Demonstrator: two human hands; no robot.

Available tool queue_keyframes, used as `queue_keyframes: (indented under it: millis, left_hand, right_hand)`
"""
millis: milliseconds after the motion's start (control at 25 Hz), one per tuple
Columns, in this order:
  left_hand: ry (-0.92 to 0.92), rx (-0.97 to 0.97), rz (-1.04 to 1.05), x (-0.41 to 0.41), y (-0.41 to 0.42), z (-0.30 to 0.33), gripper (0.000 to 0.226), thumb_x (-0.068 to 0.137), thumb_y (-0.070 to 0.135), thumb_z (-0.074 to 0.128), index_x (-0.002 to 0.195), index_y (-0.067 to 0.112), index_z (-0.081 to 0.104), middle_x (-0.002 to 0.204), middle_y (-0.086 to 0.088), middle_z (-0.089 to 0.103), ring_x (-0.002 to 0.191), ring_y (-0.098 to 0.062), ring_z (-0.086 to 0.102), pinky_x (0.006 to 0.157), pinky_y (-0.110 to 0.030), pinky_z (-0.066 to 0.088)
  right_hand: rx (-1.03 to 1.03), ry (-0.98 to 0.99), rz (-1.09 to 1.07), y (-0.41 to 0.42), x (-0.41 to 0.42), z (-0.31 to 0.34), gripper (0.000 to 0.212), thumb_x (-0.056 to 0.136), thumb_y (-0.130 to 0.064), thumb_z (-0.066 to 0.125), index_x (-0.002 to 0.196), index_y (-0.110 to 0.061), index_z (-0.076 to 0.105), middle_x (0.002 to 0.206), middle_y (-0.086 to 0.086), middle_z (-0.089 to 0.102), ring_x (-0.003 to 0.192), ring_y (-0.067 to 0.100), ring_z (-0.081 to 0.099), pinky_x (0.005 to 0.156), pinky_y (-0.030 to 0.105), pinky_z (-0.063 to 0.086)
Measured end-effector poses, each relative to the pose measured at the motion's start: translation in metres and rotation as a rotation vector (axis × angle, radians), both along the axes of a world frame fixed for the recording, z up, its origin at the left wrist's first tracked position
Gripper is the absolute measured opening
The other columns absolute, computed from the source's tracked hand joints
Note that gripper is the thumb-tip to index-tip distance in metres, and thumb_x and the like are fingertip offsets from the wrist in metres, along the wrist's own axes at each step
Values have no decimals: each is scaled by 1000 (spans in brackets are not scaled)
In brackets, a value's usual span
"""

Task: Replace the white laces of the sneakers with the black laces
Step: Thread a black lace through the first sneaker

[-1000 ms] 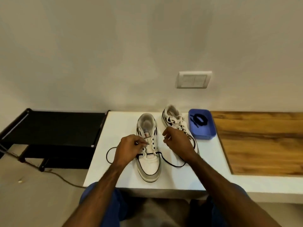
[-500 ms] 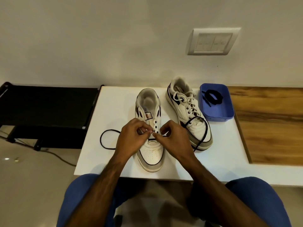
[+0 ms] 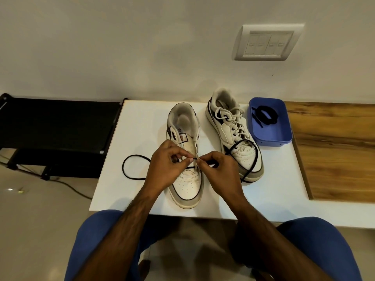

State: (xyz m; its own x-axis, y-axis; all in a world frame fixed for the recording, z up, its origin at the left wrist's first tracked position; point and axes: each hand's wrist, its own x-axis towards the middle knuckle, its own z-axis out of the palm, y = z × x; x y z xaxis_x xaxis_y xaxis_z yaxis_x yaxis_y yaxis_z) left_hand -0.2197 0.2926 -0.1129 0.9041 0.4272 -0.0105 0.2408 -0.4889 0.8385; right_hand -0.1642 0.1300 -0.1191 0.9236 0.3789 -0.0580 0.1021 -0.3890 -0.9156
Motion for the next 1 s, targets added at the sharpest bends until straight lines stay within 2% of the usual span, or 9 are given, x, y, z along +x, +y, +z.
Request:
queue_keyframes:
  millis: [200,320,400,480,600,840,1000]
  left_hand:
    - [-23,50,-15,0,0,-1,12,78,25,85,87,30,80,86,18,52,81,-8,58,74,-23,50]
    - [-44,133,-49,-1,1,-2,11,77,32,83,86,34,78,88,20,52,82,-6,59,83,-43,53]
    - [-54,227,-89,-2,0,0,10,76,35,78,85,35,76,87,19,51,81,-6,60,83,-50,50]
    - [-63,277,-110,-2,0,0,13,75,37,74,87,31,77,87,19,49,79,-7,59,80,-52,51]
    - [-78,252,-97,-2,0,-2,16,75,38,72,88,30,77,87,19,50,79,-8,60,77,-51,53]
    - [-84,228,-94,1,-1,-6,12,79,22,83,90,25,79,86,18,50,82,-9,60,74,-42,54]
    - [-98,212,-71,2,2,-12,10,80,25,83,88,30,79,83,19,52,81,-10,60,78,-52,53]
  right_hand:
    - [34,-1,-8,2,0,-1,4,88,-22,75,85,-24,75,78,-14,72,79,0,66,70,9,48]
    - [37,-13,-9,3,-1,-2,7,87,-20,75,83,-26,74,79,-14,71,81,-1,66,70,8,47]
    - [29,-21,-10,3,-2,-2,7,86,-20,76,83,-26,73,80,-14,71,82,-1,66,70,7,46]
    - [18,-31,-9,4,-3,-2,7,87,-22,76,84,-27,72,80,-16,70,83,-2,65,70,6,46]
    - [23,-33,-10,3,-3,-2,7,87,-22,76,84,-27,72,79,-17,69,84,-3,64,70,5,45]
    - [39,-25,-12,3,-3,-2,4,88,-20,75,85,-24,74,80,-15,71,84,-1,65,72,7,47]
    - [58,-6,30,-2,-1,0,6,91,-21,74,88,-26,75,84,-14,72,86,-2,65,74,5,43]
